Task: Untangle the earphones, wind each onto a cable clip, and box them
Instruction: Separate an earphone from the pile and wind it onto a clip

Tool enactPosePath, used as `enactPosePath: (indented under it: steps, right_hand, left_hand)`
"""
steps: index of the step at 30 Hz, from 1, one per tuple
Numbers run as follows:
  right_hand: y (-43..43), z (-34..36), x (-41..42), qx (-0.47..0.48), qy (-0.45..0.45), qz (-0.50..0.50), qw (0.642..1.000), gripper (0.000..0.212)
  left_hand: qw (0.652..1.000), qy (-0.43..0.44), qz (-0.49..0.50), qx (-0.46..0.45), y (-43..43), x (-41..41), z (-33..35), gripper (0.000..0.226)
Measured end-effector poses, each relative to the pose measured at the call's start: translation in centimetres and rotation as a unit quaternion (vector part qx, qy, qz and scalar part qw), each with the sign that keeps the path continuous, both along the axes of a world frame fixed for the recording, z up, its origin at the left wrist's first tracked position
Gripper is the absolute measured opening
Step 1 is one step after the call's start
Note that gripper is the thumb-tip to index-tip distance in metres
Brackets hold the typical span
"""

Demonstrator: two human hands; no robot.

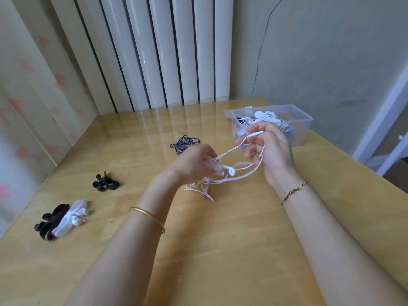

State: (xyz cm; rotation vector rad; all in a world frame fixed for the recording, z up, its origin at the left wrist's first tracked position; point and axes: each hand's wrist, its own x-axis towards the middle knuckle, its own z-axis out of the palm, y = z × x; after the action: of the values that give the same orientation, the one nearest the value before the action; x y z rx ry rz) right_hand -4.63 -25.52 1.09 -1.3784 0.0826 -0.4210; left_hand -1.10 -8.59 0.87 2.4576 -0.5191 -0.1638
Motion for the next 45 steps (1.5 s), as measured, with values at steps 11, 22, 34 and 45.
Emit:
enactPosePath:
  steps: [11,22,34,45]
  right_hand:
    - [-3.5,-2.7,0.7,-0.348,0.176,-0.142,0.91,0.027]
    - [0.0,-1.4,0.1,-0.614,0.085,-0.043,0.783,0.033]
    - [2.1,-3.2,1.4,-0.541,0.071,0.055,0.836,0.018]
    - [4.2,-4.0,3.0,-0.474,0.071,0.121,0.869,0.026]
  left_hand:
    - [0.907,-0.053,0.216,-0.357,3.0,1.3,1.8,0.025]
    - [0.847,0.048,0.221,-0.482,1.8,0.3,2.6,0.015]
    - [0.814,0.039,0.173,-0.553,2.6,-0.5,4.5,0.017]
    - [0.819,0.061,0.044,-0.568,1.4,-1.4,6.0,0.019]
